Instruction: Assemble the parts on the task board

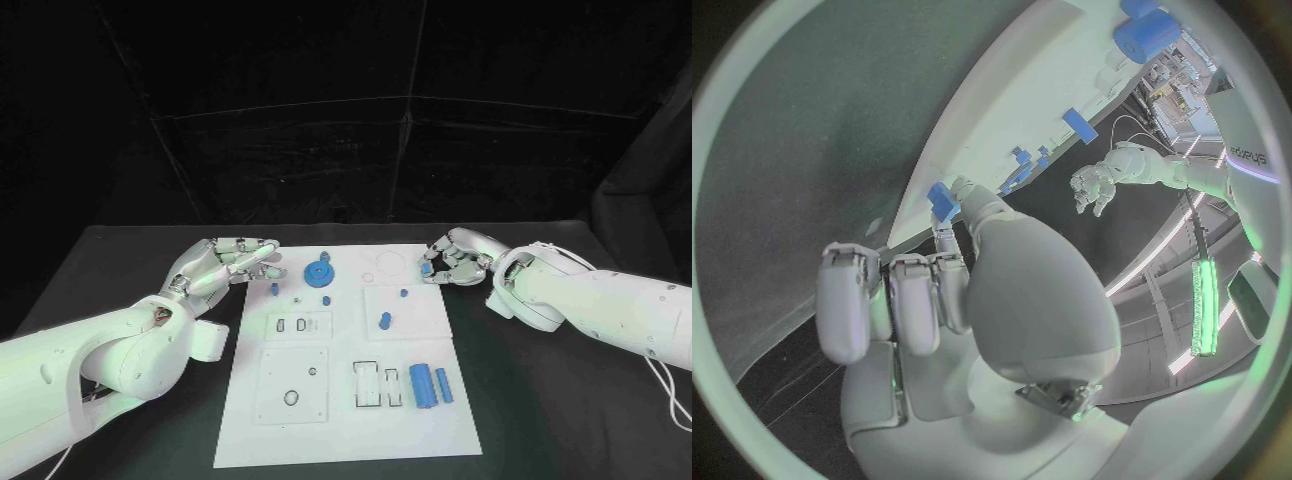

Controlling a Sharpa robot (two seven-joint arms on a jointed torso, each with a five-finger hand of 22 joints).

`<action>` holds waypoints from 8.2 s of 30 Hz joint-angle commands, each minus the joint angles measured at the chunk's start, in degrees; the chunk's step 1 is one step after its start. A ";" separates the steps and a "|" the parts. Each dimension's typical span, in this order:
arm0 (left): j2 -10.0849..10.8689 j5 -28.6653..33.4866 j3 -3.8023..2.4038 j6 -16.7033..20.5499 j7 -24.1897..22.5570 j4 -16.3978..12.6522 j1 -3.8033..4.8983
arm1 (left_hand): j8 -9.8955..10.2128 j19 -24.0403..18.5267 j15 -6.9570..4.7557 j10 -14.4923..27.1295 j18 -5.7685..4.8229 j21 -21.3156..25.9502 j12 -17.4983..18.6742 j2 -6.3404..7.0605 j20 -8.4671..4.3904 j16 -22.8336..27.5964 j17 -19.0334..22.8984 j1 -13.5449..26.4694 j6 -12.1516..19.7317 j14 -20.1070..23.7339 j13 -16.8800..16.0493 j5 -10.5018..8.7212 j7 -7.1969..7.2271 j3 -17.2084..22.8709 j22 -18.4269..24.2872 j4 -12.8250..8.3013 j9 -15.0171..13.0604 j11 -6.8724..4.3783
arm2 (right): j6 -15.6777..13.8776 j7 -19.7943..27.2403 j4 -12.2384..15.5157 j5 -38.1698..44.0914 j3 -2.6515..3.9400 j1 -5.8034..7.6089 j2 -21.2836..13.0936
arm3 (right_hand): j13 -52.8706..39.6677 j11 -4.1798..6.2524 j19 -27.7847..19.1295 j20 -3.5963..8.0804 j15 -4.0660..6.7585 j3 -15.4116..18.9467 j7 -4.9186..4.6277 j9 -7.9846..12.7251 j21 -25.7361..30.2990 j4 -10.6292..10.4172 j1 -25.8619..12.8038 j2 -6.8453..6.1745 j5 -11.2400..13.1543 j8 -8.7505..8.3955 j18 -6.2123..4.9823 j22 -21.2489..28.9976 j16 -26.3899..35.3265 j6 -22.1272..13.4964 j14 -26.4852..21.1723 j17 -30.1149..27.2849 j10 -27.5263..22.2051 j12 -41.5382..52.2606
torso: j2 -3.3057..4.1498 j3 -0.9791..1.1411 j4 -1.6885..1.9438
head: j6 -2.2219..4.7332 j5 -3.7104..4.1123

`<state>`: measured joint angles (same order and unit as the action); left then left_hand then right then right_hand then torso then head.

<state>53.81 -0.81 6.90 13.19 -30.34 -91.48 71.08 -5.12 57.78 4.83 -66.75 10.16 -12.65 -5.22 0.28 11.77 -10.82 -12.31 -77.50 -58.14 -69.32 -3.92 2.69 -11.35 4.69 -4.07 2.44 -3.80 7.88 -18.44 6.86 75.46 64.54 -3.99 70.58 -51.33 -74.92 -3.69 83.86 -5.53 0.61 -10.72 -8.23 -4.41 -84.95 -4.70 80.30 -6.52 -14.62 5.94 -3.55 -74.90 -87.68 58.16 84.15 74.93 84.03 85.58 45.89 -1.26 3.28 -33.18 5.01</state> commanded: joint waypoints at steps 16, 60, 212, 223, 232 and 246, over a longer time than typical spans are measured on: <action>-0.01 -0.24 -0.02 -0.51 -0.42 0.05 0.02 | 0.36 0.44 0.21 0.17 0.38 0.40 0.49 -0.26 -0.07 0.37 -0.12 -0.25 -0.14 -0.13 0.11 0.05 -0.32 0.10 0.11 -0.46 0.06 0.11 | -0.30 -0.76 -0.43 0.40 0.02 0.05 0.25 | -11.08 0.40 0.22 0.40 0.35 -0.64 -0.05 0.31 -0.01 0.94 -0.62 0.54 1.21 -0.34 0.89 -1.84 -0.10 0.34 4.65 9.18 3.08 -0.03 | -0.01 0.01 -0.03 | -0.19 0.16; -0.28 -0.17 -0.03 -0.33 -0.71 1.31 0.11 | 0.40 0.44 0.24 0.09 0.37 0.51 0.60 -0.41 -0.04 0.50 -0.17 -0.19 -0.25 -0.11 0.11 0.04 -0.31 0.21 0.13 -0.49 0.03 0.12 | -8.62 -19.20 12.19 9.09 0.13 1.35 10.60 | -11.18 2.53 0.82 2.19 2.23 -6.97 2.35 -0.55 -0.43 4.21 -2.17 5.25 8.09 2.31 1.13 -3.05 -0.16 6.22 4.73 9.57 3.25 -0.11 | -2.15 -1.21 0.36 | -2.28 -2.13; -20.65 -51.36 2.93 -22.10 59.40 15.66 7.72 | -30.73 25.17 -10.11 -6.83 -5.61 -62.07 -58.77 -5.96 -10.96 -79.18 -77.69 10.68 3.60 -20.68 -51.72 0.09 9.13 -19.34 -61.12 13.64 -25.73 -9.66 | -8.44 -8.71 14.74 -10.45 -0.62 4.81 -0.43 | -1.67 0.03 -5.56 0.40 0.29 8.29 -0.60 0.29 8.30 1.53 -2.55 3.09 -1.14 -0.34 -1.72 12.55 7.77 -4.82 2.16 -2.96 -3.82 -10.98 | -5.34 0.47 -0.07 | -5.59 -6.84; -21.64 -52.21 2.98 -23.46 59.63 17.01 7.90 | -31.10 25.13 -10.09 -6.99 -5.65 -62.37 -59.20 -6.27 -10.92 -79.18 -77.69 10.27 3.80 -20.68 -52.17 0.09 9.13 -19.22 -61.53 13.51 -26.12 -9.66 | -8.28 -9.05 14.55 -10.40 -0.62 4.81 -0.24 | -1.67 0.03 -5.56 0.40 0.29 8.29 -0.60 0.29 8.30 1.53 -2.55 3.09 -1.14 -0.34 -1.72 12.55 7.77 -4.82 2.16 -2.96 -3.82 -10.98 | -5.30 0.45 -0.06 | -5.96 -6.94; -22.47 -52.38 2.98 -24.27 59.75 17.99 7.93 | -31.39 25.05 -10.09 -6.96 -5.67 -62.53 -59.31 -6.30 -10.90 -79.18 -77.69 9.83 4.00 -20.68 -52.20 0.09 9.14 -19.16 -61.75 13.28 -26.46 -9.66 | -8.09 -9.14 14.33 -10.40 -0.62 4.81 0.01 | -1.58 0.03 -5.62 0.41 0.30 8.31 -0.60 0.30 8.41 1.50 -2.61 3.13 -1.27 -0.33 -1.76 12.76 7.87 -4.82 2.14 -3.12 -3.87 -11.06 | -5.26 0.46 -0.08 | -6.17 -6.86; -23.60 -53.00 3.16 -25.78 59.90 19.04 7.94 | -31.72 25.01 -10.09 -7.00 -5.70 -62.80 -59.54 -6.27 -10.88 -79.18 -77.69 9.27 4.21 -20.68 -52.40 0.09 9.15 -19.07 -62.12 12.96 -26.82 -9.67 | -7.84 -9.19 14.11 -10.39 -0.62 4.81 0.29 | -1.58 0.03 -5.62 0.41 0.30 8.31 -0.60 0.30 8.41 1.50 -2.61 3.13 -1.27 -0.33 -1.76 12.76 7.87 -4.82 2.14 -3.12 -3.87 -11.06 | -5.27 0.45 -0.07 | -6.56 -6.83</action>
<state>30.30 -53.04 10.06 -11.21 29.17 -72.53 78.92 -36.63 83.07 -5.01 -73.61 5.22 -75.11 -64.56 -5.99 0.62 -89.83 -74.92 -67.79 -54.24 -83.85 -56.27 2.69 -2.14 -14.36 -66.11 15.80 -30.55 -1.84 -26.70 -2.37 89.52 54.12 -4.65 75.26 -51.07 -74.92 -3.89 78.24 -5.41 0.51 -2.50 -9.00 -4.06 -76.72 -3.29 77.66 -3.88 -15.51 5.31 -4.45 -62.20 -80.15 52.99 83.83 71.88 80.14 74.71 40.62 -0.79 3.22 -39.69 -1.85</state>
